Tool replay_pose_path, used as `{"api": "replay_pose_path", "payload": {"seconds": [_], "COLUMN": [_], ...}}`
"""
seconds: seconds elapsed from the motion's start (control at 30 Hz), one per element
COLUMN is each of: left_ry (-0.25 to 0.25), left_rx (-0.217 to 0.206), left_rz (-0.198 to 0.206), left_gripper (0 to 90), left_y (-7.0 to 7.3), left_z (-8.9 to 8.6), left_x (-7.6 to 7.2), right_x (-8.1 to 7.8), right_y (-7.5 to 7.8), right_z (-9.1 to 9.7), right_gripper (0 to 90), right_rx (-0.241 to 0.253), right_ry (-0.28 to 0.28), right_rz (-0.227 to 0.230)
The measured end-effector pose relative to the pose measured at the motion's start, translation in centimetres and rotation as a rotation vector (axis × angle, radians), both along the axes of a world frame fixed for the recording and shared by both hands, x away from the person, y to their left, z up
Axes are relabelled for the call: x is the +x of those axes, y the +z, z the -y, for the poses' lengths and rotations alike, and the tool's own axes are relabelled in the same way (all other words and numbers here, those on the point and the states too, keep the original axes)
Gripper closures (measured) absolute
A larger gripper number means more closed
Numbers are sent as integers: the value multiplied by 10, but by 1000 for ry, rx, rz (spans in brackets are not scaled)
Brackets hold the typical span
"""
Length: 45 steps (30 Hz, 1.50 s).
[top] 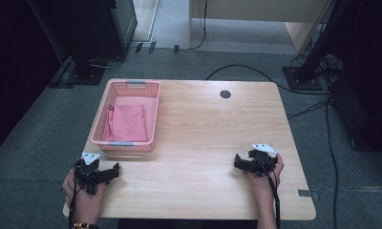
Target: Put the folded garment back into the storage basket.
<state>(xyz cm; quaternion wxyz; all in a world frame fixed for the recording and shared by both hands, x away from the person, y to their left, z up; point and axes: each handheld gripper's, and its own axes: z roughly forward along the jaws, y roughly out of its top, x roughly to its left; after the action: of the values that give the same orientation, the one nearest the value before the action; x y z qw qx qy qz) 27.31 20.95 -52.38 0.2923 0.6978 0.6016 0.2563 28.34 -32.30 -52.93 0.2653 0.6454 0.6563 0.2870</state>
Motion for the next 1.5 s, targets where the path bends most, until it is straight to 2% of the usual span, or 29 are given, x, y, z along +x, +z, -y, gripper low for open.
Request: {"api": "replay_pose_path", "payload": {"seconds": [1.5], "left_ry": [-2], "left_rx": [1], "left_rz": [-2], "left_gripper": [0], "left_y": [0], "left_z": [0], "left_x": [0], "right_x": [-16], "right_y": [0], "right_z": [45], "right_gripper": [0], "right_rx": [0], "right_ry": [-51], "right_rz": [0]}}
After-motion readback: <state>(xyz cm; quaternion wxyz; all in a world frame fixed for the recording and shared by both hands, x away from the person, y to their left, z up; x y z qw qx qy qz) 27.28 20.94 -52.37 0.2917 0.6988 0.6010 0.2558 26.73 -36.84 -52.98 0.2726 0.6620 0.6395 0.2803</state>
